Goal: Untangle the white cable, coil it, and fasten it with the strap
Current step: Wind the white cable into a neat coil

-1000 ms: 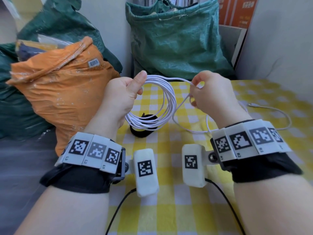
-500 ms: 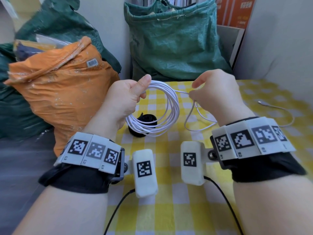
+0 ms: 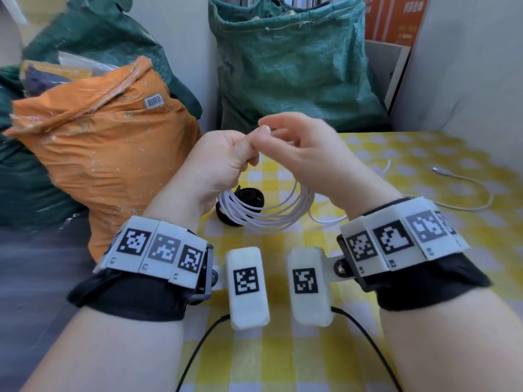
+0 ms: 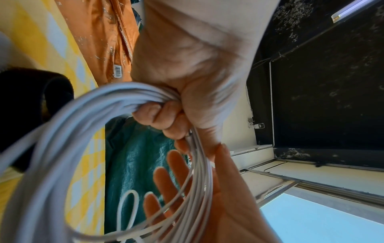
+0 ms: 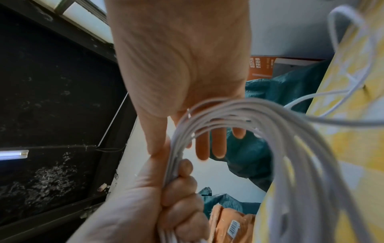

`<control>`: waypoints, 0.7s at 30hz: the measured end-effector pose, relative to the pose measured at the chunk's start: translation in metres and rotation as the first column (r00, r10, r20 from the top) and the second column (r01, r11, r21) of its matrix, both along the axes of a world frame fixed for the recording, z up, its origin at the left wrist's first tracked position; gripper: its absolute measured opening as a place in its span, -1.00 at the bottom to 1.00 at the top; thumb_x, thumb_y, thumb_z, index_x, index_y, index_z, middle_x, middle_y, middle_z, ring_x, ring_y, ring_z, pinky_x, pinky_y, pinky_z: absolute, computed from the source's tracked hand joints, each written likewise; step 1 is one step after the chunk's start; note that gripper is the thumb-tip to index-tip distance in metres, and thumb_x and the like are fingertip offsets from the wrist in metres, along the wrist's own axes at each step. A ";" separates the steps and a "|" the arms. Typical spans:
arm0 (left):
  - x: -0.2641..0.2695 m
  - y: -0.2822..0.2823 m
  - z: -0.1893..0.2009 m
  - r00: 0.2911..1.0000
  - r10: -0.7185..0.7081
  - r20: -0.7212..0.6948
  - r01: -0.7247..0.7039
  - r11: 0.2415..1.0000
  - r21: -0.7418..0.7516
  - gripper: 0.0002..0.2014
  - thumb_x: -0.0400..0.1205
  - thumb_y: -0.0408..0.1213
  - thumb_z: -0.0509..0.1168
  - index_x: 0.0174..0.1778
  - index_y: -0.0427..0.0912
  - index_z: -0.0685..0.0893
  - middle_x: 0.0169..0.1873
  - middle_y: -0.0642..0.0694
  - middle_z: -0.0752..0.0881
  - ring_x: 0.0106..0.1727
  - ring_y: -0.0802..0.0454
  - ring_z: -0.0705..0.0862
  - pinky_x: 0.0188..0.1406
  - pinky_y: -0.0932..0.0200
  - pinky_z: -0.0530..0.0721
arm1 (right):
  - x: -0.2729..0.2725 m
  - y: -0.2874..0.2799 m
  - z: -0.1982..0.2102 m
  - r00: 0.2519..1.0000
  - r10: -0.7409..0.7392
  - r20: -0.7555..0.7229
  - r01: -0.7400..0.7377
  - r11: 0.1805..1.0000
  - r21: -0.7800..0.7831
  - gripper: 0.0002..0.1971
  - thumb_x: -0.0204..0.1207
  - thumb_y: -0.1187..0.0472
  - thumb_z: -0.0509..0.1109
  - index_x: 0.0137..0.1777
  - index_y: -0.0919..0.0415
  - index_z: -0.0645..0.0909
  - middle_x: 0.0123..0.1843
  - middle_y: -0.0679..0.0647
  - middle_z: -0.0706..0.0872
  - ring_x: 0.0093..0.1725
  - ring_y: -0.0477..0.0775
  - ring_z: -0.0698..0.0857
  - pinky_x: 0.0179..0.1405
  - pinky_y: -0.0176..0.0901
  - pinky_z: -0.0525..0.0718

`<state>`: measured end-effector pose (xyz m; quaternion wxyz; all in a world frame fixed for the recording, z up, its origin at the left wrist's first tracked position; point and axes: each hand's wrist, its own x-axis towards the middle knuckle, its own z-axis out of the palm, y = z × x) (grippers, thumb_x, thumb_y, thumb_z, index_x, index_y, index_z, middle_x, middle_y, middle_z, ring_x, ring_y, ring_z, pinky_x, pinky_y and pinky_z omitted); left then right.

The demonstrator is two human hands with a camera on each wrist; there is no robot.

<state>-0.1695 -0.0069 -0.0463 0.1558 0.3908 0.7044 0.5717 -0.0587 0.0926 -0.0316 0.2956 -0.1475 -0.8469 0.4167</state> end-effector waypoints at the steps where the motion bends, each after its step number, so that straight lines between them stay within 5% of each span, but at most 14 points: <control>1: 0.000 0.000 0.000 1.000 -0.012 0.010 0.012 1.000 0.007 -0.51 0.49 0.19 0.34 -0.53 -0.14 0.49 -0.72 0.13 0.27 -0.65 0.13 0.20 -0.63 0.28 0.23 | 0.000 0.001 -0.002 0.999 0.032 0.044 -0.032 0.999 -0.003 -0.71 0.51 -0.09 0.38 0.15 0.01 0.67 -0.17 -0.09 0.79 -0.20 -0.05 0.72 -0.10 -0.14 0.71; 6: -0.001 -0.003 0.004 0.990 -0.004 0.144 -0.010 0.995 0.095 -0.56 0.62 0.06 0.23 -0.46 -0.17 0.45 -0.72 0.11 0.22 -0.67 0.16 0.13 -0.66 0.33 0.18 | 0.004 0.014 -0.006 0.995 0.032 0.092 -0.033 0.999 0.014 -0.87 0.50 0.14 0.44 -0.05 0.20 0.69 -0.40 -0.02 0.66 -0.45 -0.10 0.67 -0.33 -0.15 0.68; 10: 0.000 -0.002 0.004 0.971 -0.007 0.238 -0.030 0.988 0.152 -0.57 0.66 0.05 0.19 -0.41 -0.17 0.43 -0.72 0.10 0.21 -0.69 0.18 0.12 -0.66 0.31 0.18 | 0.007 0.019 -0.007 0.998 -0.008 0.067 0.009 1.000 -0.024 -0.81 0.53 0.20 0.39 -0.14 0.37 0.64 -0.41 0.05 0.62 -0.53 -0.19 0.61 -0.47 -0.33 0.60; 14: 0.001 0.000 0.005 0.947 -0.011 0.322 -0.050 0.982 0.180 -0.58 0.66 0.06 0.20 -0.40 -0.15 0.43 -0.73 0.10 0.20 -0.70 0.18 0.13 -0.65 0.29 0.19 | 0.010 0.020 -0.006 0.994 -0.001 0.113 0.003 1.000 -0.014 -0.75 0.57 0.10 0.36 -0.29 0.21 0.56 -0.47 -0.01 0.63 -0.58 -0.21 0.53 -0.53 -0.44 0.49; 18: 0.005 0.000 0.006 0.927 -0.024 0.375 -0.048 0.982 0.181 -0.58 0.65 0.04 0.23 -0.42 -0.16 0.46 -0.69 0.03 0.29 -0.65 0.13 0.20 -0.61 0.26 0.26 | 0.007 0.017 -0.005 0.995 -0.025 0.100 0.028 0.999 -0.035 -0.78 0.62 0.11 0.23 -0.23 0.19 0.46 -0.43 0.03 0.49 -0.43 0.00 0.48 -0.35 -0.15 0.52; 21: 0.007 -0.002 0.006 0.925 -0.033 0.378 -0.015 0.992 0.123 -0.63 0.65 -0.05 0.25 -0.40 -0.20 0.60 -0.58 -0.06 0.50 -0.59 0.06 0.35 -0.55 0.21 0.38 | 0.008 0.017 -0.004 0.994 -0.034 0.106 0.037 0.999 -0.021 -0.80 0.63 0.11 0.23 -0.18 0.21 0.48 -0.42 0.03 0.43 -0.40 0.03 0.41 -0.35 -0.13 0.43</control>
